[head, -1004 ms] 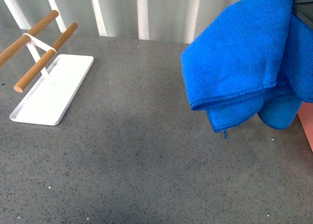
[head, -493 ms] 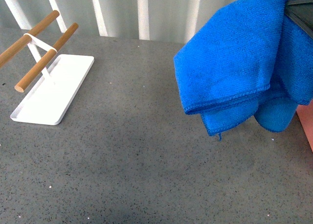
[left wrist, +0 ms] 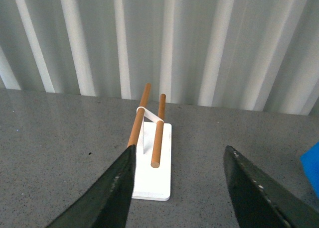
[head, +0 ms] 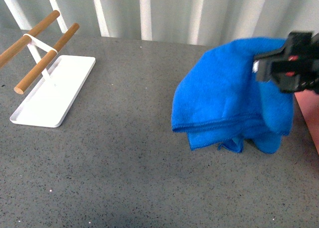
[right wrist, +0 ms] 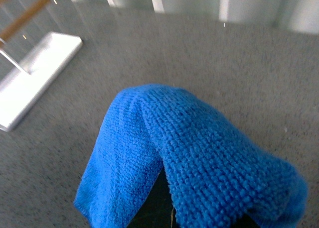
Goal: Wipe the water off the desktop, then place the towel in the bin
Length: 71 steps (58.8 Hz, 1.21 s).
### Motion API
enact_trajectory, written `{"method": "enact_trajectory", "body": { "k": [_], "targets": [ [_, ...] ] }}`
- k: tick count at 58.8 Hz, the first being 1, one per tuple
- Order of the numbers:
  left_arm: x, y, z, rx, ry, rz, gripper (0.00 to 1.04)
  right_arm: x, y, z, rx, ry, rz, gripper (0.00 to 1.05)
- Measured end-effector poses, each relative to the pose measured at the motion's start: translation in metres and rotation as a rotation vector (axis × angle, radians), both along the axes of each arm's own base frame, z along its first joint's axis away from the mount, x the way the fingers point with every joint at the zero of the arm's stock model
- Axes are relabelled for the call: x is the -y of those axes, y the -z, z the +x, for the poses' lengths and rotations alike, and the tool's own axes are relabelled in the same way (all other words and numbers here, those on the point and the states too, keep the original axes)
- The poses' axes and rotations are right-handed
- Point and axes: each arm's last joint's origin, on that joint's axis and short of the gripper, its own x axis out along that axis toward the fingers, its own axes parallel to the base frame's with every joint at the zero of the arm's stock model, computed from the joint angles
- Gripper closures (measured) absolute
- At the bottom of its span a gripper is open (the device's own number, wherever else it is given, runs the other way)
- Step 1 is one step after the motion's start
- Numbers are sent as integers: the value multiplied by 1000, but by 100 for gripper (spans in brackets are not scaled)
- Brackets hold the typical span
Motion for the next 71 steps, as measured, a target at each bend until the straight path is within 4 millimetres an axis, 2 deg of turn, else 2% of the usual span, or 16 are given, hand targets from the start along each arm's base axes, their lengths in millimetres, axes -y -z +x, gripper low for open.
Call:
{"method": "enact_trajectory", "body": {
  "k": [5,12,17,23,35,50,64,71],
  "targets": [
    [0,0,0,0,0,0,24,-11,32,12,-125,-4,-61,101],
    [0,0,0,0,0,0,5,-19,64,25,-201,-1,-133,101],
    [0,0,0,0,0,2,7,-20,84,27,-235,-1,-180,101],
    [0,0,0,0,0,2,7,-18,97,26,-255,-13,-211,101],
    [0,0,0,0,0,2,7,-3,109,35,-251,11,-266,101],
    [0,0,0,0,0,2,7,12,111,65,-209,87,-332,101],
    [0,0,0,0,0,2,7,6,110,108,-164,124,-369,101],
    [0,0,0,0,0,2,7,-9,111,130,-104,76,-328,101]
  ]
}}
